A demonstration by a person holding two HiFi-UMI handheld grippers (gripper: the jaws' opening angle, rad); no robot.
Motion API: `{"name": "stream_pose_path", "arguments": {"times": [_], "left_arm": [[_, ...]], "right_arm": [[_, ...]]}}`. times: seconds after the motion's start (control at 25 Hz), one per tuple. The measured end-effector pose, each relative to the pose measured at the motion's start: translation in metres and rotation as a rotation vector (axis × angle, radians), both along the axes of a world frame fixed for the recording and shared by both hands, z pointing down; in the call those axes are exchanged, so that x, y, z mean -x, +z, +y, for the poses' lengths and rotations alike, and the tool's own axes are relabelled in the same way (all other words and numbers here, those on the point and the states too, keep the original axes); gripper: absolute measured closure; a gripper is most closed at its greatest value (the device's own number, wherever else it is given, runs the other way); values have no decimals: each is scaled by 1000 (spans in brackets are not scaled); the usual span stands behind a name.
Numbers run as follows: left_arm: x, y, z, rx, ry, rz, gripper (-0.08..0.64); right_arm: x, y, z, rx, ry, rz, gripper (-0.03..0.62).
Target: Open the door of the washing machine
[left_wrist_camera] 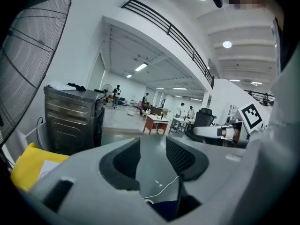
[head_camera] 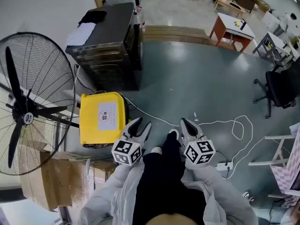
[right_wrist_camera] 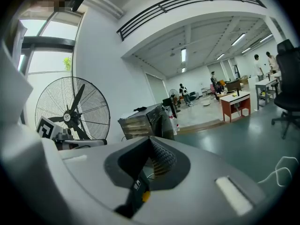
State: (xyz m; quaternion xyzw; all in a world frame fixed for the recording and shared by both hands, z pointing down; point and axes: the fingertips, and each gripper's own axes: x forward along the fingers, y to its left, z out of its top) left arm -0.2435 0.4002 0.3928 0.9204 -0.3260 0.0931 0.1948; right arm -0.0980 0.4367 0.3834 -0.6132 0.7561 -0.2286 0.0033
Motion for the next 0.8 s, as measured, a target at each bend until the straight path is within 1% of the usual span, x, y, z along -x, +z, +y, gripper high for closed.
{"name": "stream_pose_path", "arguments": {"times": [0.16, 0.32, 0.44, 0.6, 0.8], "left_arm": [[-14, 10, -20, 19, 14, 0, 396], [-28, 13, -57, 27, 5, 7, 396], [-37, 10, -95, 26, -15, 22, 396], [-54, 12, -151, 31, -50, 21, 396], [-80, 7, -229, 5, -84, 24, 396]], "right_arm": [[-10, 12, -21, 23, 14, -10, 583], [-23, 15, -60, 36, 1, -9, 583], [-38, 12, -100, 30, -10, -1, 583], [-59, 12, -156, 34, -44, 14, 583], [-90, 6, -237, 14, -74, 24, 583]]}}
